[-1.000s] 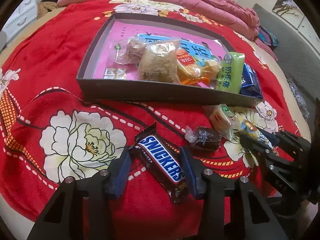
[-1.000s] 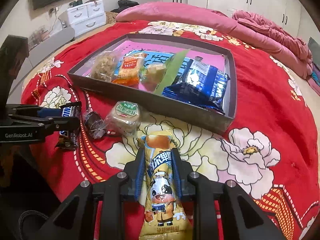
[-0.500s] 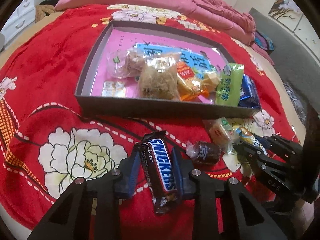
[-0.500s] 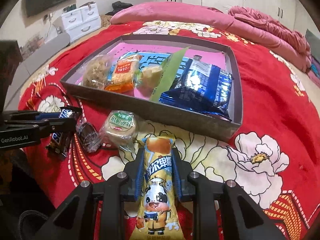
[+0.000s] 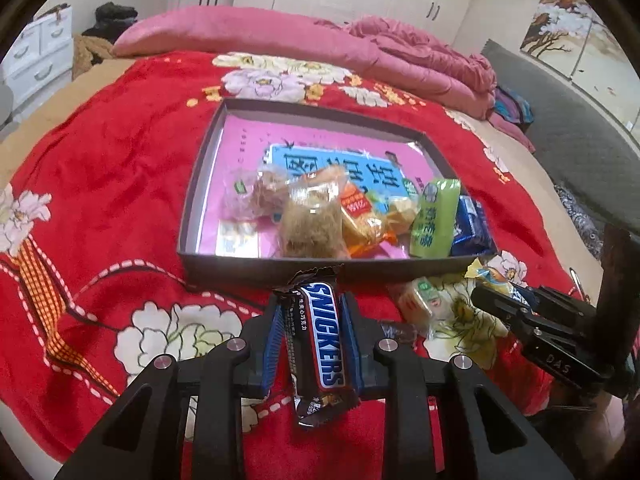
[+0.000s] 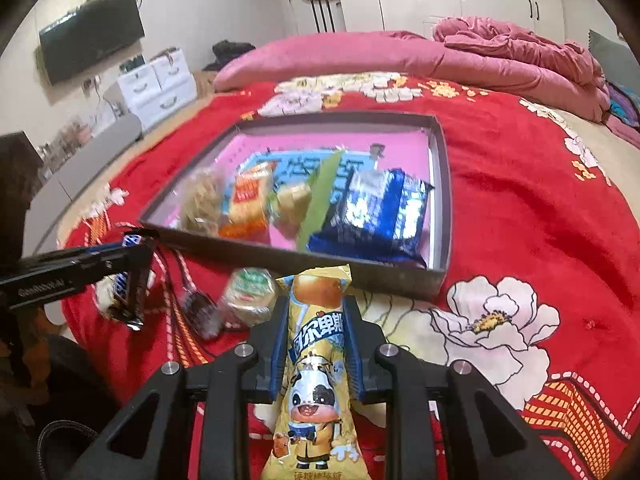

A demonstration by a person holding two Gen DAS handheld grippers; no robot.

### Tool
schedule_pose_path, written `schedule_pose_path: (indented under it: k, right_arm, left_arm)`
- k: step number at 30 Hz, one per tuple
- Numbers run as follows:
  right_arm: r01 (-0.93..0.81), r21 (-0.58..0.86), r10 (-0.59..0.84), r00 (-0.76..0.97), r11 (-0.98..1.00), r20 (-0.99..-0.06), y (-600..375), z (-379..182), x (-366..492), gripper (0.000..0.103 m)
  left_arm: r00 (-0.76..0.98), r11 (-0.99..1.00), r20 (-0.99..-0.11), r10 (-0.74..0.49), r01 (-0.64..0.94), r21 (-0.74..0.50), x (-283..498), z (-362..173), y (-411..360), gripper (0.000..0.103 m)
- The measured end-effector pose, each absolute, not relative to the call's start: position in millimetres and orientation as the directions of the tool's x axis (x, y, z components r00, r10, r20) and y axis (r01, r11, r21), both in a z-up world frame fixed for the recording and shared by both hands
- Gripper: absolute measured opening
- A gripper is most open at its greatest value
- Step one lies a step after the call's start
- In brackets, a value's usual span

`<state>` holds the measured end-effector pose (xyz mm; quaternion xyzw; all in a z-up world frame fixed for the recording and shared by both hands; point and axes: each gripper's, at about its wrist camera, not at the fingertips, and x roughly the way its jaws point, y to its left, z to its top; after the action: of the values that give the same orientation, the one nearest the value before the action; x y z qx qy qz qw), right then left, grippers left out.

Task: Organize snacks
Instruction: 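Lift both held snacks and carry them over the tray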

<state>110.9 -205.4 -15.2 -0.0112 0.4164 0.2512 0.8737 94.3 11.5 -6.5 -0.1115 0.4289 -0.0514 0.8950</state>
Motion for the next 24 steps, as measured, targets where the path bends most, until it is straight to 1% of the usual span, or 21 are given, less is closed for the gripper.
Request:
schedule_pose_path:
  k: [6, 10, 24]
  right_arm:
    - [-0.46, 0.203, 0.454, 0.54, 0.864, -0.709, -198, -7, 112, 0.026]
    - [-0.468, 0.215, 0.47, 0.541, 0.858, -0.698, -191, -3, 113, 0.026]
    - [-0.478, 0.225, 0.488, 0.55, 0.849, -0.678, -171, 4, 120, 0.026]
  left_arm:
    - [0.653, 0.974, -0.738, -0.169, -0.004, -0.226, 96, -1, 12, 0.029]
    - [0.659, 0.964, -0.728, -0.189, -0.018, -0.266, 99, -1, 18, 0.029]
    - [0.693, 0.955, -0.705, -0.151, -0.08, -0.284, 112, 2, 39, 0.029]
